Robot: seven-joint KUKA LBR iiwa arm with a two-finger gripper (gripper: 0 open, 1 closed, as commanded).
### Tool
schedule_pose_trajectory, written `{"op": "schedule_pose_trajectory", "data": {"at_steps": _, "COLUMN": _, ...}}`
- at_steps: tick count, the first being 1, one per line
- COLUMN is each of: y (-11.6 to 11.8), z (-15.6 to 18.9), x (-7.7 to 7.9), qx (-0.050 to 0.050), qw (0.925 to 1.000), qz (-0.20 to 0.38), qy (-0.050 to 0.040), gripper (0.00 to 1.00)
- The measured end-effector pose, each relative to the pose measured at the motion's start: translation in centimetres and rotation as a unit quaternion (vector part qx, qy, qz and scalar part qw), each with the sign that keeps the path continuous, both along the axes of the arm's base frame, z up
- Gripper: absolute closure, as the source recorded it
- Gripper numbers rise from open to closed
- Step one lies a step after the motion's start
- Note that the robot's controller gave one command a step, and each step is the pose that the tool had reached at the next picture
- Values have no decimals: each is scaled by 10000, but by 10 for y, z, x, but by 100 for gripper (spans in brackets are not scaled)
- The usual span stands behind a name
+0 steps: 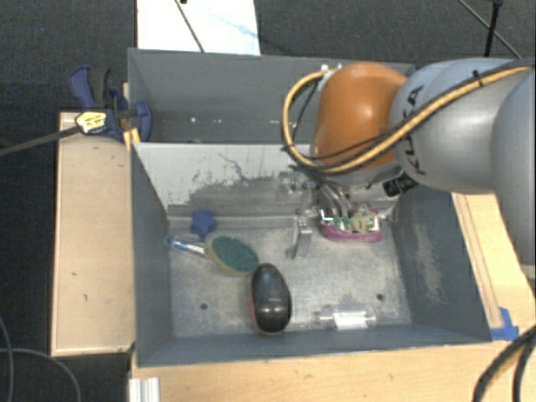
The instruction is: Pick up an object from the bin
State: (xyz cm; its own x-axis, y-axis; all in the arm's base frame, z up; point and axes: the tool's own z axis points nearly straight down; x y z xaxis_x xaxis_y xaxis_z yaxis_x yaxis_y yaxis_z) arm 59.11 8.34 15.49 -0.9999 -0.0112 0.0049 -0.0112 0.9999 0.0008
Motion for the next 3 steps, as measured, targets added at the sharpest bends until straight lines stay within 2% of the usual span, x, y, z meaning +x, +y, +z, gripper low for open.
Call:
{"op": "schedule_pose_trajectory", "data": {"at_steps": 1, "y": 86, "z": -88, "x": -32, "qx": 11, "qw": 9981, "qz": 622, "qy": 2, "gripper": 0}}
{"op": "schedule_pose_trajectory", "data": {"at_steps": 2, "y": 82, "z": -85, "x": -29, "qx": -1, "qw": 9984, "qz": 565, "qy": -33, "gripper": 100}}
{"op": "schedule_pose_trajectory", "data": {"at_steps": 3, "y": 87, "z": 126, "x": -51, "qx": 12, "qw": 9983, "qz": 585, "qy": -78, "gripper": 100}}
